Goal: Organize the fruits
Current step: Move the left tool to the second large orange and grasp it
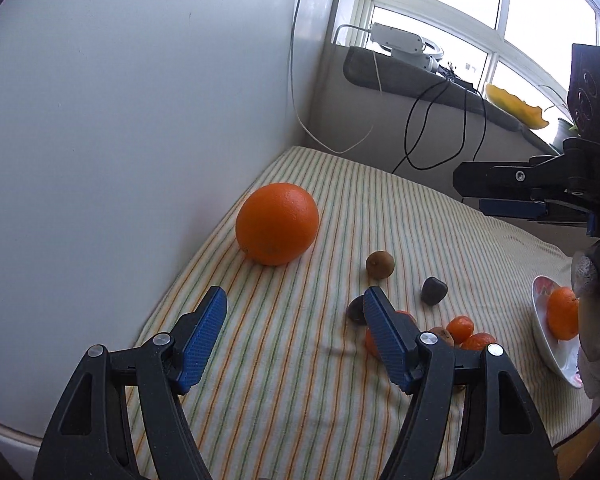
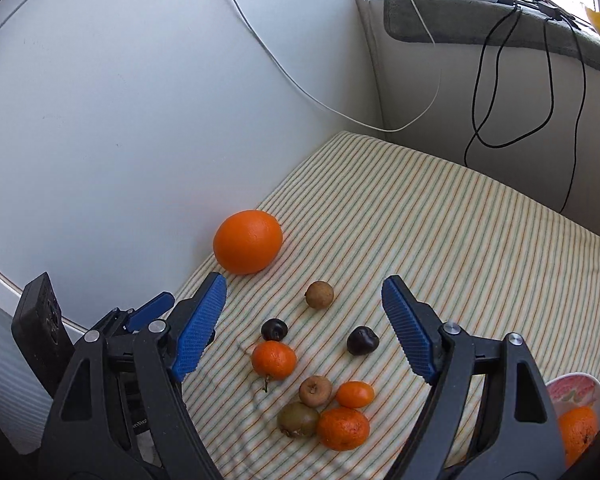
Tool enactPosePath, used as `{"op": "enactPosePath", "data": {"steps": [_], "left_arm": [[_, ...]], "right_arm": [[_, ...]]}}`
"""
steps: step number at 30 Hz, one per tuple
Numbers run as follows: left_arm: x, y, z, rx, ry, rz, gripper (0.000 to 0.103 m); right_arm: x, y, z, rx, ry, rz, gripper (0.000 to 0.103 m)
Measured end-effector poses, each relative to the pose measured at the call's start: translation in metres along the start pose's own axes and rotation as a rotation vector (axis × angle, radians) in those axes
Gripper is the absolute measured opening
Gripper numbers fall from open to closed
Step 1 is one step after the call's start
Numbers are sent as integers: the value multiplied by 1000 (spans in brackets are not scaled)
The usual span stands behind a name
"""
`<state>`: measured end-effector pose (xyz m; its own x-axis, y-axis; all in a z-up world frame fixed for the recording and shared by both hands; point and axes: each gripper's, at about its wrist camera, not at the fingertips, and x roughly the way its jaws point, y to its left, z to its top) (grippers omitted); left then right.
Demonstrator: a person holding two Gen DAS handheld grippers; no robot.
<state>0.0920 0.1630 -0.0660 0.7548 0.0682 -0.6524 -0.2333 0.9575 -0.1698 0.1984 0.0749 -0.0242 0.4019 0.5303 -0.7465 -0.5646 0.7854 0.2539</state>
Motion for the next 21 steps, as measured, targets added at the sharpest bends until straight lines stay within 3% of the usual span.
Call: {"op": "enactPosePath", "data": {"steps": [11,21], "left_arm": [[38,1,20,10,19,-6,71],[54,9,24,-12,35,2,71]], "right_arm": [[89,-3,29,151,127,142,83],[133,3,33,189,188,188,83]]}}
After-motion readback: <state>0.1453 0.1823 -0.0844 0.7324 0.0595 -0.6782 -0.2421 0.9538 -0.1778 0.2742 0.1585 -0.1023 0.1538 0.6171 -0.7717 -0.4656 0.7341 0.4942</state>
